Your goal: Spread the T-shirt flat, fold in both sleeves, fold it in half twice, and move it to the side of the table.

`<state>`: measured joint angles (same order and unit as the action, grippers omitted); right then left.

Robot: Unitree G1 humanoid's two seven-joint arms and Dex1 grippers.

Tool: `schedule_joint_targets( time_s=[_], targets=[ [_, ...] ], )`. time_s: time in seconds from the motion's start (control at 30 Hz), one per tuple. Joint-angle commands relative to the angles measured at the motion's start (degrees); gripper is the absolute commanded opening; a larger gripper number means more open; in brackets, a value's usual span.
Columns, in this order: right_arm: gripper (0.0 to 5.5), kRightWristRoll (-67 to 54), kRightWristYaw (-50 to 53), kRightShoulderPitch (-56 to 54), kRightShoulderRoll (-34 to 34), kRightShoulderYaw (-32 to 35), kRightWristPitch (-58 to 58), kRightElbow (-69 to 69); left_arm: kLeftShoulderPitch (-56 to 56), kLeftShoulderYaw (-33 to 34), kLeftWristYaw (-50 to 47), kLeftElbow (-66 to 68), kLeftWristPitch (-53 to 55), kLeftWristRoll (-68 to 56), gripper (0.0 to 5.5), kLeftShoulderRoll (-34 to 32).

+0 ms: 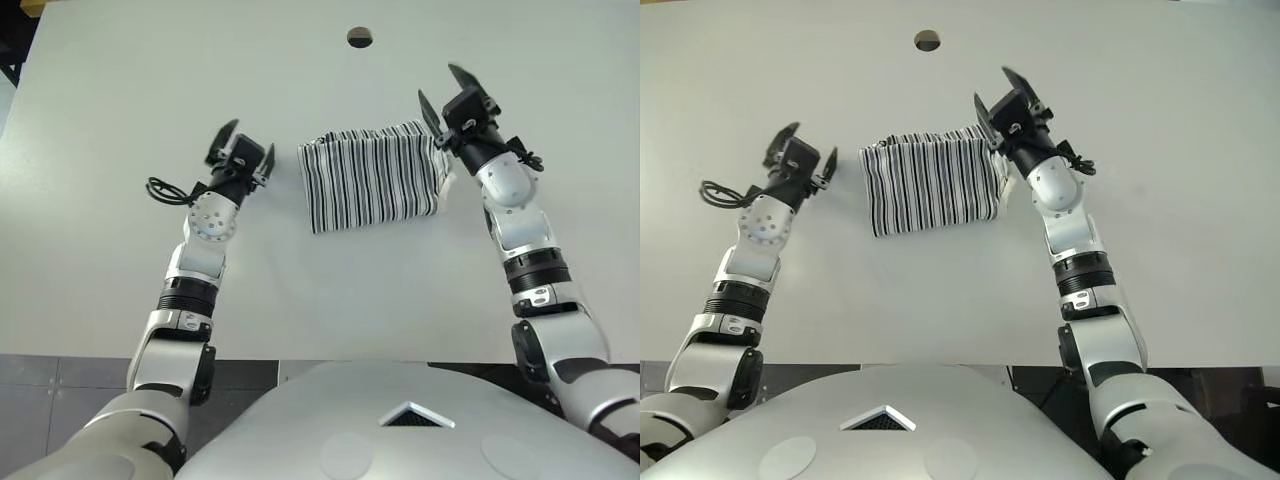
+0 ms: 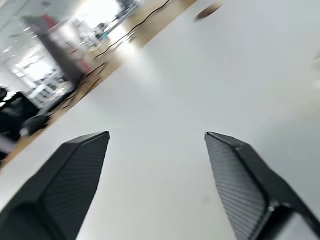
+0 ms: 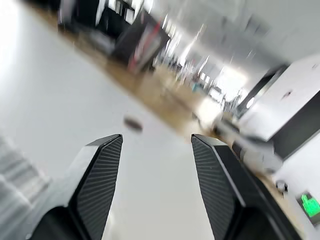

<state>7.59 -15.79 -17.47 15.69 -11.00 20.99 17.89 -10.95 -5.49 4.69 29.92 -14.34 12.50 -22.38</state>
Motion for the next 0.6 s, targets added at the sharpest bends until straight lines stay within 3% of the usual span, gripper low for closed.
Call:
schedule_joint_targets(
  time_s=[0.03, 0.17, 0.3, 0.47, 0.6],
  targets=[
    [2.55, -3.3, -10.0, 7.5, -0.5, -7.5, -6.7, -11.3, 4.4, 5.2, -2.1, -7.4, -2.6, -5.1, 3.96, 1.9],
    [2.55, -0.5, -10.9, 3.1, -4.3, -10.2, -14.6, 2.4, 6.4, 6.9, -3.1, -14.2, -3.0, -8.5, 3.96, 5.7],
    [2.55, -5.0, -10.4, -5.0, -9.9, -5.3, -20.9, 18.8, 7.7, 6.9, -2.0, -17.6, -2.8, -10.2, 3.96, 7.9],
    [2.55, -13.2, -5.9, -14.0, -11.7, 6.8, -29.3, 35.7, 8.2, 8.6, -1.5, -19.3, -2.7, -12.1, 3.96, 8.4],
    [2.55, -21.1, 14.0, -20.0, -3.0, 23.1, -25.6, 49.7, 8.2, 9.7, -3.0, -18.1, -3.7, -11.8, 3.96, 9.4]
  ],
)
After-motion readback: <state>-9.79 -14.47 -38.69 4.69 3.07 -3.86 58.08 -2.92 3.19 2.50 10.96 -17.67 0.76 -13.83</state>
